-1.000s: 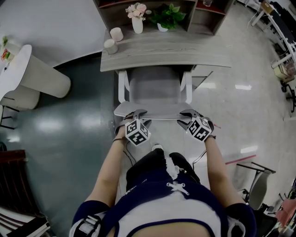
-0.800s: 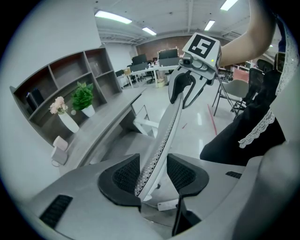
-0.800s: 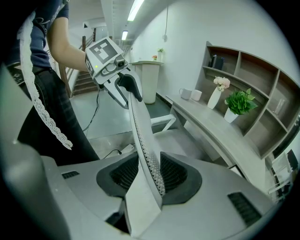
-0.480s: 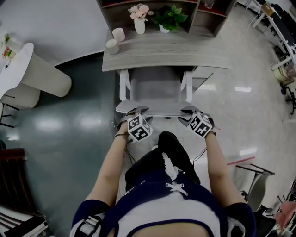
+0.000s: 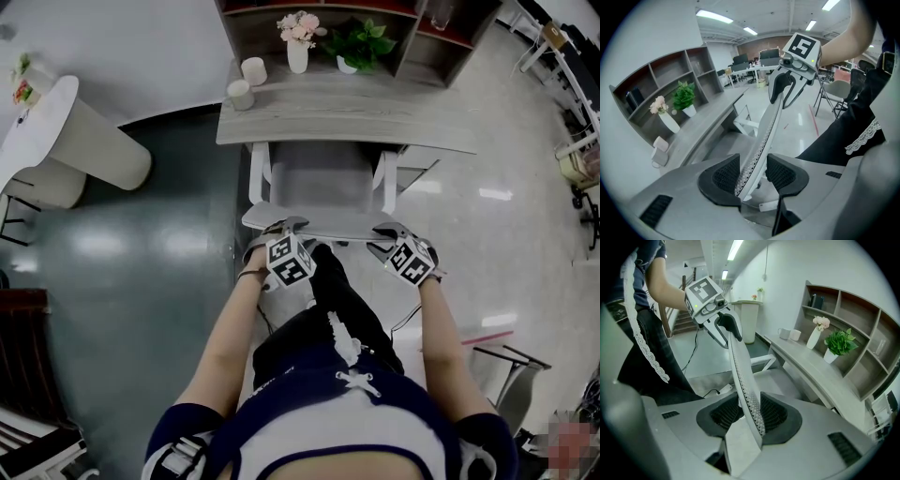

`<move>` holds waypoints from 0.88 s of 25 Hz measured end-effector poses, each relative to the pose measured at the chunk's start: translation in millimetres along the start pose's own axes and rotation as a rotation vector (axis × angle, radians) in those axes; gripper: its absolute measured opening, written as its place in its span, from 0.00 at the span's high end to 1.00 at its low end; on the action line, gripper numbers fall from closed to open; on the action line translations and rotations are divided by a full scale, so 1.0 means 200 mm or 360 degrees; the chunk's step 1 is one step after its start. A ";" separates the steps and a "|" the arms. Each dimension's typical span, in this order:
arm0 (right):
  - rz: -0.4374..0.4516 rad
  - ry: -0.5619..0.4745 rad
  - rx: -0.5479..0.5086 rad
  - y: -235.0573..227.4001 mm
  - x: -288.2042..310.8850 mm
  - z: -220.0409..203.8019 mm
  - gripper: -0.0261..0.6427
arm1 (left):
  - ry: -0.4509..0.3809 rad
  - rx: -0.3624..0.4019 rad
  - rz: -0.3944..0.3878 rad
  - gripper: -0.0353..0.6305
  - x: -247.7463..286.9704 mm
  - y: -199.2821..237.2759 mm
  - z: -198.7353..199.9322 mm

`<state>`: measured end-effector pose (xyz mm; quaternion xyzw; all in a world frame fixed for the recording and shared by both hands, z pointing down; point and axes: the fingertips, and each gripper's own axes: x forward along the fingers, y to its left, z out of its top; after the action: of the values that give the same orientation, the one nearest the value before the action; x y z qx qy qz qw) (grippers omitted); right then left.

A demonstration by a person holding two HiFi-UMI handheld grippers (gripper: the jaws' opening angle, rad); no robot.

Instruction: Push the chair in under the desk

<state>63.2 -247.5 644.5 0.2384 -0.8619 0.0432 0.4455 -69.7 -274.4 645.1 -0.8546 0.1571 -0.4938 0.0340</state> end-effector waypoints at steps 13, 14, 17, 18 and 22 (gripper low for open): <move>-0.0023 -0.0003 -0.0010 -0.08 0.02 0.01 0.75 | -0.0019 0.0016 0.0027 0.67 0.02 0.07 0.03; -0.0024 -0.0003 -0.0009 -0.08 0.02 0.02 0.75 | -0.0020 0.0017 0.0027 0.67 0.02 0.08 0.03; -0.0028 -0.0003 -0.0013 -0.11 0.02 0.02 0.75 | -0.0024 0.0023 0.0033 0.67 0.03 0.10 0.03; -0.0032 -0.0004 -0.0017 -0.12 0.03 0.02 0.75 | -0.0025 0.0026 0.0035 0.67 0.03 0.11 0.04; -0.0034 -0.0005 -0.0017 -0.14 0.04 0.03 0.75 | -0.0013 0.0020 0.0021 0.67 0.05 0.13 0.03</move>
<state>67.5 -276.3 644.1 0.2454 -0.8602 0.0334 0.4457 -65.4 -301.8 644.3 -0.8554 0.1594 -0.4910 0.0431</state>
